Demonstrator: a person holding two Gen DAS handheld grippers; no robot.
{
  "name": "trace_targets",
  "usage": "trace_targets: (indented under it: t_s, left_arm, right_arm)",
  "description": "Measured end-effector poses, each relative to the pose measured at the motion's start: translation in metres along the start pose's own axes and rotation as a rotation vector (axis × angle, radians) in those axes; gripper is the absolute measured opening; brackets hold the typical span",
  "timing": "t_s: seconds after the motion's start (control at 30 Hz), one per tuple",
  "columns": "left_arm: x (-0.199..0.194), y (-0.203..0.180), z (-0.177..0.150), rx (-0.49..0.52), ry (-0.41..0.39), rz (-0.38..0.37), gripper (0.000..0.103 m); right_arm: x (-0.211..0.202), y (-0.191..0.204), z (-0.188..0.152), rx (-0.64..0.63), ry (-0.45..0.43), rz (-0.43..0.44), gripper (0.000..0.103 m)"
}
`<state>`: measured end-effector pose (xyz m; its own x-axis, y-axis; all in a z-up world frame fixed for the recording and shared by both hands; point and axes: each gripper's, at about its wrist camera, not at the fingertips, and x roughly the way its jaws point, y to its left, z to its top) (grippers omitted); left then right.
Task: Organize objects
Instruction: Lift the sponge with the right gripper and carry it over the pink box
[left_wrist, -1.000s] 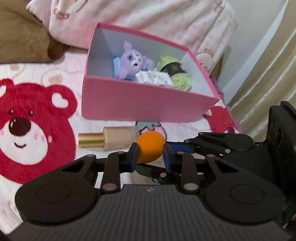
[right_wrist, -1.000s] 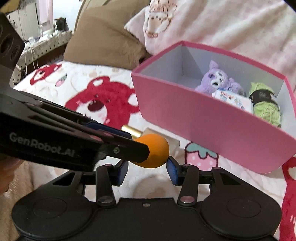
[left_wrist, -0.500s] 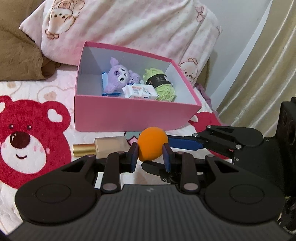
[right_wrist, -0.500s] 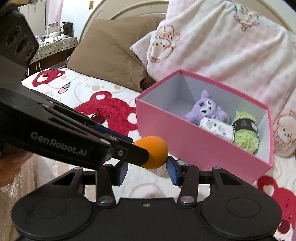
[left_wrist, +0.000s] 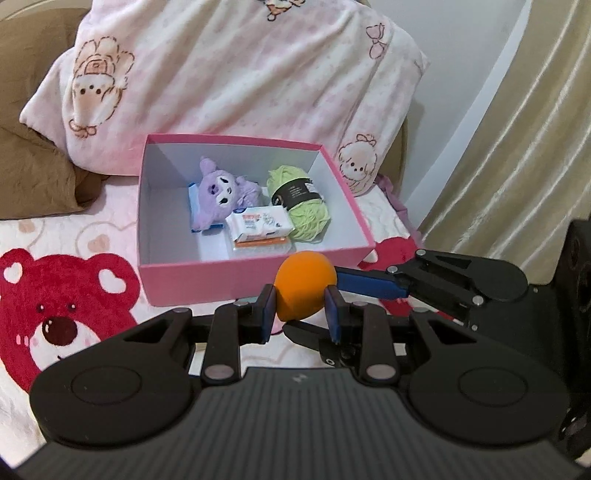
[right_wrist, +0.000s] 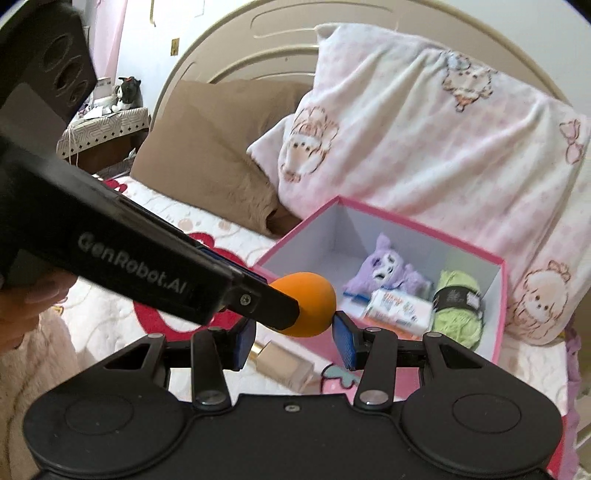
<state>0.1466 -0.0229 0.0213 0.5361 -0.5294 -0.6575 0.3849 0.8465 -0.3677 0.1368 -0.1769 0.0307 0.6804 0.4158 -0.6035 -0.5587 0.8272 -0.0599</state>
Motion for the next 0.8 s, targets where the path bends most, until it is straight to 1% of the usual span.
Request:
trace_targets:
  t_s: [0.1, 0.23, 0.33, 0.47, 0.53, 0.63, 0.67, 0.8]
  left_arm:
    - [0.001, -0.006, 0.022, -0.013, 0.005, -0.005, 0.027]
    - [0.009, -0.012, 0.052, -0.022, -0.022, 0.018, 0.027]
    - [0.022, -0.011, 0.075, -0.043, -0.036, 0.036, 0.027]
    - [0.05, -0.003, 0.099, -0.069, -0.033, 0.048, 0.027]
    - [0.065, 0.001, 0.105, -0.079, -0.046, 0.051, 0.027]
    - [0.087, 0.009, 0.111, -0.097, -0.059, 0.057, 0.027]
    - [0.094, 0.012, 0.111, -0.097, -0.055, 0.06, 0.027]
    - [0.127, 0.023, 0.109, -0.103, -0.033, 0.062, 0.027]
  right_arm:
    - [-0.003, -0.012, 0.018, -0.018, 0.014, -0.011, 0.052]
    - [0.002, -0.039, 0.045, 0.0, 0.021, 0.0, 0.052]
    - [0.014, -0.063, 0.062, 0.025, 0.03, 0.016, 0.052]
    - [0.037, -0.089, 0.074, 0.06, 0.056, 0.024, 0.052]
    - [0.05, -0.102, 0.076, 0.084, 0.057, 0.02, 0.052]
    - [0.068, -0.119, 0.069, 0.157, 0.031, 0.018, 0.052]
    - [0.072, -0.123, 0.064, 0.173, 0.022, 0.021, 0.052]
    - [0.098, -0.137, 0.049, 0.195, 0.036, 0.024, 0.052]
